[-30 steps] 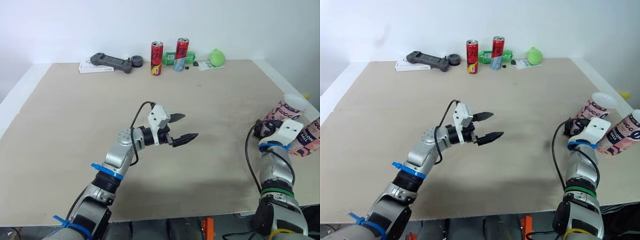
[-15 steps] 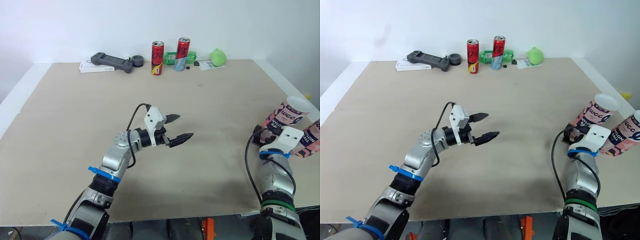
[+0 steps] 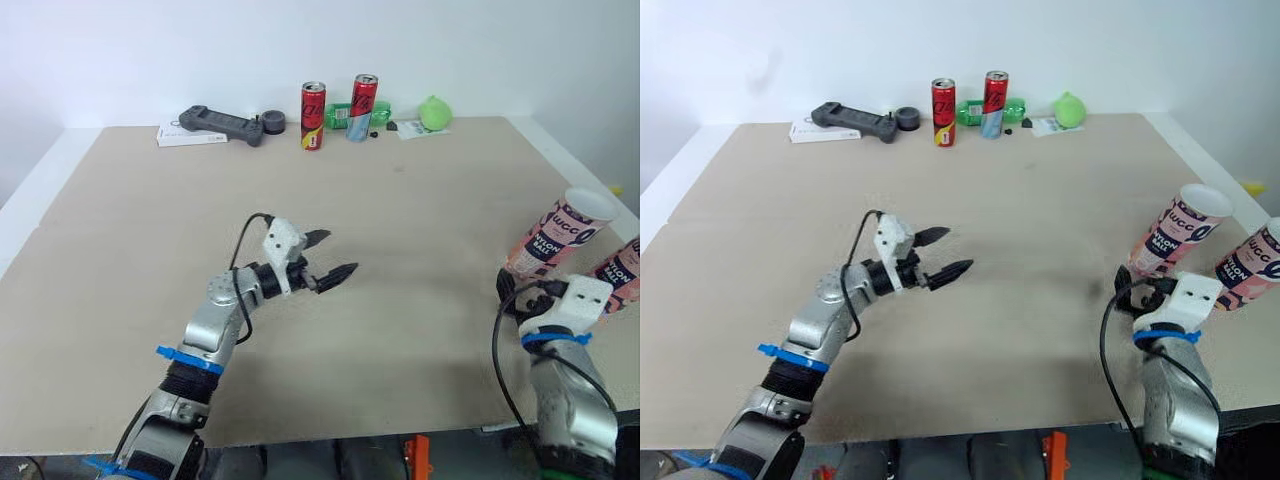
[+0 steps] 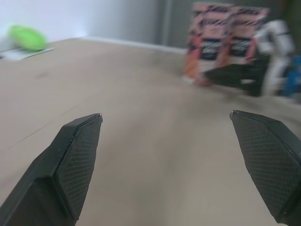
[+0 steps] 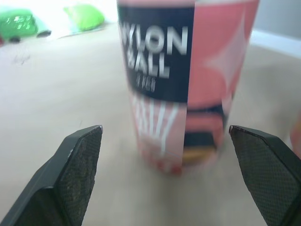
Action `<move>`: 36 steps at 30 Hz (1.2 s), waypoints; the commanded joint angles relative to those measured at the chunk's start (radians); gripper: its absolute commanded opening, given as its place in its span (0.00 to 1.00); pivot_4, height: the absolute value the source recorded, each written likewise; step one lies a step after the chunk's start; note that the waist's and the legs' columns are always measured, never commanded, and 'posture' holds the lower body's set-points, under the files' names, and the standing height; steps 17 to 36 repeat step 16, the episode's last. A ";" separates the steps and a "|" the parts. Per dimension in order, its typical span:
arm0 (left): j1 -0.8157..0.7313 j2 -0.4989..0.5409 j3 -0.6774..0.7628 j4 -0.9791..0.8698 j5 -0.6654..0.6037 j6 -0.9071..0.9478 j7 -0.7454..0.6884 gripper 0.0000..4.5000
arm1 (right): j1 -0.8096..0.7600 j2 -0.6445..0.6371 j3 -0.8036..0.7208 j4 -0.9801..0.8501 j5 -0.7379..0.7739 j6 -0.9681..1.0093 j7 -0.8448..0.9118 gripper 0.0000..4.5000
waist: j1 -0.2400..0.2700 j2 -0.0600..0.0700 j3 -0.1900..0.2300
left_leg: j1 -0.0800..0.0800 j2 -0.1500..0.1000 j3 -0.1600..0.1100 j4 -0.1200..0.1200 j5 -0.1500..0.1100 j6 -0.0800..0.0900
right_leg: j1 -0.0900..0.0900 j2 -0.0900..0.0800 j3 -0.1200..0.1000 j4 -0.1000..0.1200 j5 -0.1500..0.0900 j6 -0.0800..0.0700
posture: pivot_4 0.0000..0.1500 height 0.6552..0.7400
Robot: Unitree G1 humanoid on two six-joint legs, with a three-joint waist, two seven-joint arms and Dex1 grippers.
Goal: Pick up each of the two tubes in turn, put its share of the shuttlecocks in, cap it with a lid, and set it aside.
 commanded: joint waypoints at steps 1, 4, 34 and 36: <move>0.066 0.058 0.103 -0.104 0.022 -0.021 0.098 1.00 | 0.082 -0.057 0.080 -0.230 0.097 0.062 0.189 0.98 | -0.005 0.002 0.000 | 0.000 0.000 0.000 0.000 0.000 0.000 | 0.000 0.000 0.000 0.000 0.000 0.000 | 1.00 1.00; 0.170 0.124 0.170 -0.207 0.026 0.001 0.147 1.00 | 0.073 -0.120 0.179 -0.303 0.136 0.119 0.326 0.98 | -0.021 0.003 0.001 | 0.001 0.002 0.001 0.000 -0.001 0.001 | 0.000 0.001 0.000 0.000 0.000 -0.001 | 1.00 1.00; 0.410 0.227 0.222 -0.495 -0.021 0.126 0.185 1.00 | -0.111 -0.141 0.387 -0.199 0.095 0.178 0.484 0.98 | 0.002 -0.005 0.006 | -0.001 0.002 0.002 0.004 0.001 -0.001 | 0.000 -0.001 -0.001 0.000 -0.001 -0.005 | 1.00 1.00; 0.410 0.227 0.222 -0.495 -0.021 0.126 0.185 1.00 | -0.111 -0.141 0.387 -0.199 0.095 0.178 0.484 0.98 | 0.002 -0.005 0.006 | -0.001 0.002 0.002 0.004 0.001 -0.001 | 0.000 -0.001 -0.001 0.000 -0.001 -0.005 | 1.00 1.00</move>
